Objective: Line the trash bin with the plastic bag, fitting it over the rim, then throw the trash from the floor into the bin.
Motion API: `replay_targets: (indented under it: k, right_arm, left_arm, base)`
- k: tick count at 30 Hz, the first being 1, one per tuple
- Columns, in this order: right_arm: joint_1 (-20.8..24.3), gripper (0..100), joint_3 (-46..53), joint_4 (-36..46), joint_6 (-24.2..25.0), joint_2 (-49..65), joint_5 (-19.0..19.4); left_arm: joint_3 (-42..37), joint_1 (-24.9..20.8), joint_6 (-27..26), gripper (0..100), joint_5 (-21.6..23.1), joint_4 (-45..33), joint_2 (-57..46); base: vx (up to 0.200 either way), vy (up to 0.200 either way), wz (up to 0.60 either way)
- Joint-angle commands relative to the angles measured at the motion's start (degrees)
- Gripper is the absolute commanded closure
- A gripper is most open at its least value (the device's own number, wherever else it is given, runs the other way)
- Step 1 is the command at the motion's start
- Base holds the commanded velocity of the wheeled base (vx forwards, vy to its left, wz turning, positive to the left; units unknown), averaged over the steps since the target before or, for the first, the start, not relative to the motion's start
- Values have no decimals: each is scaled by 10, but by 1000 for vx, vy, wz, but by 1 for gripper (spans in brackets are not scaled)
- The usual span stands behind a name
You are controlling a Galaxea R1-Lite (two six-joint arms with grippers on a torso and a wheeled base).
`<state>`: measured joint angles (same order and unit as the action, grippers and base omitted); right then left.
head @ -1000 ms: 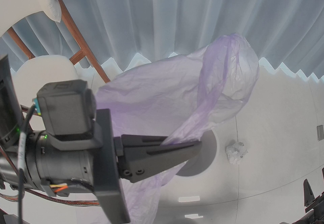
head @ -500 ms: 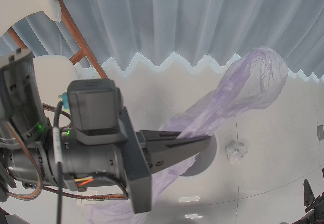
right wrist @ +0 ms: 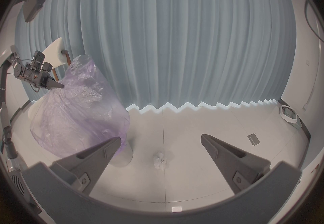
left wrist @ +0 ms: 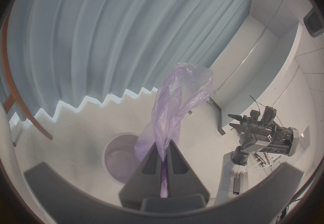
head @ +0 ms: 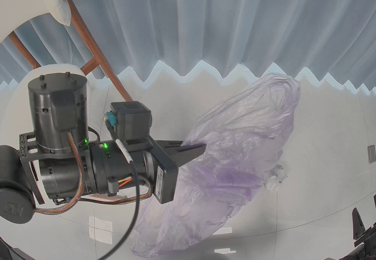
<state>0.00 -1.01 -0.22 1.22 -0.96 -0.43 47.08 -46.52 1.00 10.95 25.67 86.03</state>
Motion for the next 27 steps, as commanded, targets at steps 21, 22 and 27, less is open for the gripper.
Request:
replay_targets:
  k: [21, 22, 27]
  right_arm:
    - [0, 0, 10, 0, -1, 10, 0]
    - [0, 0, 10, 0, -1, 10, 0]
    - [0, 0, 10, 0, -1, 10, 0]
  left_arm:
    - [-23, 70, -42, 100, -31, -7, -29]
    - [-16, 71, -43, 100, -37, -7, -28]
    - [-8, 71, -43, 100, -75, -17, -31]
  base:
    - [0, 0, 0]
    - [0, 0, 0]
    - [0, 0, 0]
